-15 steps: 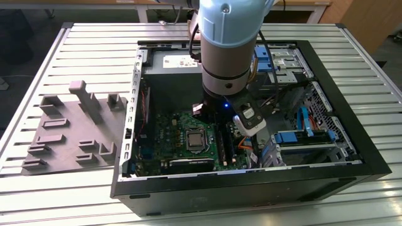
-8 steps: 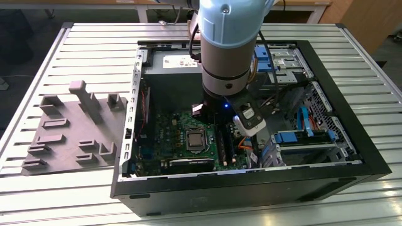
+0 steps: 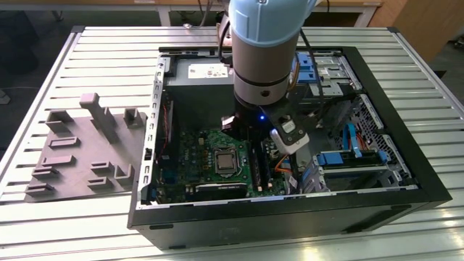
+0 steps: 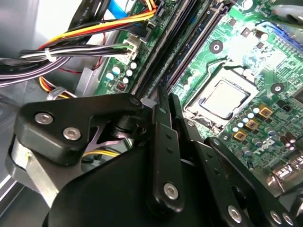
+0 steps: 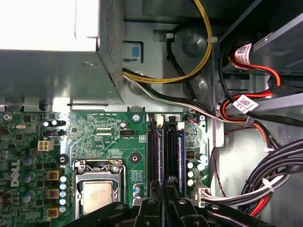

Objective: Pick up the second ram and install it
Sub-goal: 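Insert the second ram into the second slot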

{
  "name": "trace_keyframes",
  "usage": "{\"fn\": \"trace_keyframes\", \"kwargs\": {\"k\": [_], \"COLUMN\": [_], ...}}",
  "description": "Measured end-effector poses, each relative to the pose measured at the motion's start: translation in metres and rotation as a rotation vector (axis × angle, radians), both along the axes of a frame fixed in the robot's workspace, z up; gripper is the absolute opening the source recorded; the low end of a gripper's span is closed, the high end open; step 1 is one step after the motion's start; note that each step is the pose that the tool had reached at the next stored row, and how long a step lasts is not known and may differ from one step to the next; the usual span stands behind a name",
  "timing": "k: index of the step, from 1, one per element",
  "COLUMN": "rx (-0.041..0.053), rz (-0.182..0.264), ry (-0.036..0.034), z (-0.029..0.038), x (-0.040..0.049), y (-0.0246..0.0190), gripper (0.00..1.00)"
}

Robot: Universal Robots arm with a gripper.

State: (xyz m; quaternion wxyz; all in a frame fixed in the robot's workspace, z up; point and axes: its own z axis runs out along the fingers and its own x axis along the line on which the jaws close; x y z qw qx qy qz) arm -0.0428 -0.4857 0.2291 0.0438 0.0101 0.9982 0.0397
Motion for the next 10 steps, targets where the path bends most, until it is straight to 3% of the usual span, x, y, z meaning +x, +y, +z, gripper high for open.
{"fn": "trace_keyframes", "kwargs": {"k": [10], "rx": [0.0003], "rz": [0.000], "ry": [-0.0002], "z": [0.0075], "x": [0.0000], "y": [0.0002], "gripper": [0.19]}}
